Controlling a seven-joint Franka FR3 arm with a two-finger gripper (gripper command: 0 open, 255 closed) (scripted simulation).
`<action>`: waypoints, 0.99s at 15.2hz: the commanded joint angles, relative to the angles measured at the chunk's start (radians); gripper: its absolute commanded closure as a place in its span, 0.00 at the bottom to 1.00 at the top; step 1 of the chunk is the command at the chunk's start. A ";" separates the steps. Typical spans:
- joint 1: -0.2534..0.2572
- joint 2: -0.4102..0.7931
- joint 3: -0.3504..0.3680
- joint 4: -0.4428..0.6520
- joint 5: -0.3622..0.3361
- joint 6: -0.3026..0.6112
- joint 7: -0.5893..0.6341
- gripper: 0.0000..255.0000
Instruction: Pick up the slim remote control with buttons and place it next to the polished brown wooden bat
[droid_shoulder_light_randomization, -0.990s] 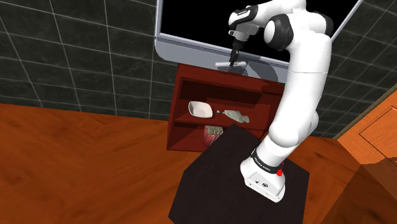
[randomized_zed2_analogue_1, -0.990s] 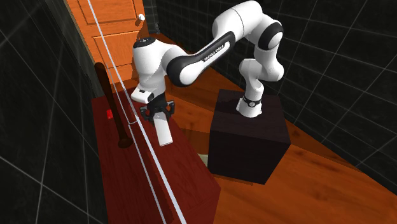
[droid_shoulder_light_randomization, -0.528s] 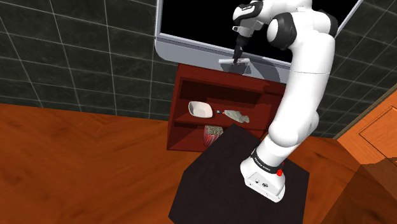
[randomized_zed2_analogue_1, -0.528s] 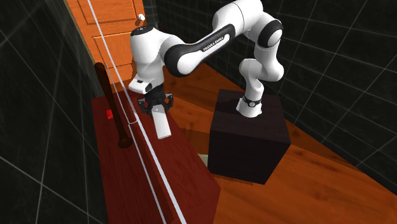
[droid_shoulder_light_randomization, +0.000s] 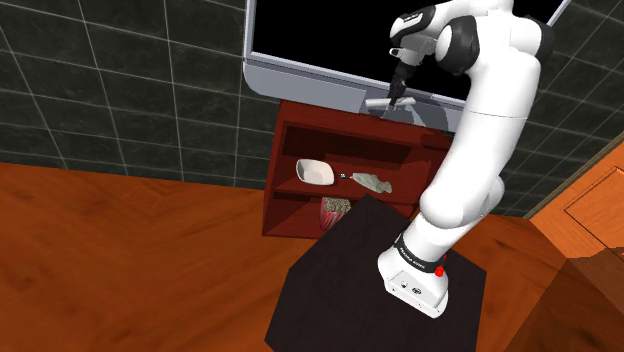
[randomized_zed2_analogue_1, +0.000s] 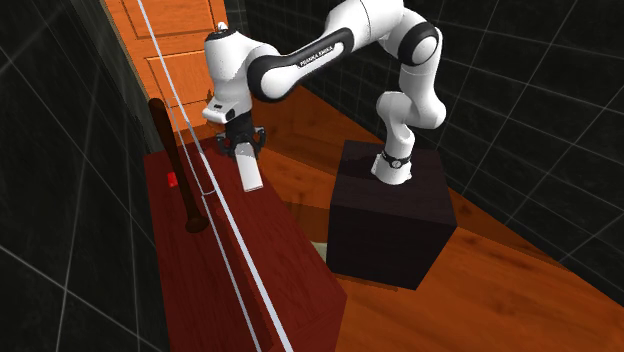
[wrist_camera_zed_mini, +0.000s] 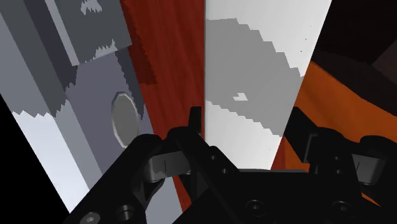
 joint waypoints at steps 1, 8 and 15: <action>-0.022 -0.015 -0.014 -0.019 -0.005 0.005 -0.040 1.00; -0.113 -0.013 -0.053 -0.039 0.010 0.017 -0.176 1.00; -0.117 0.012 -0.043 -0.103 0.033 0.101 -0.192 1.00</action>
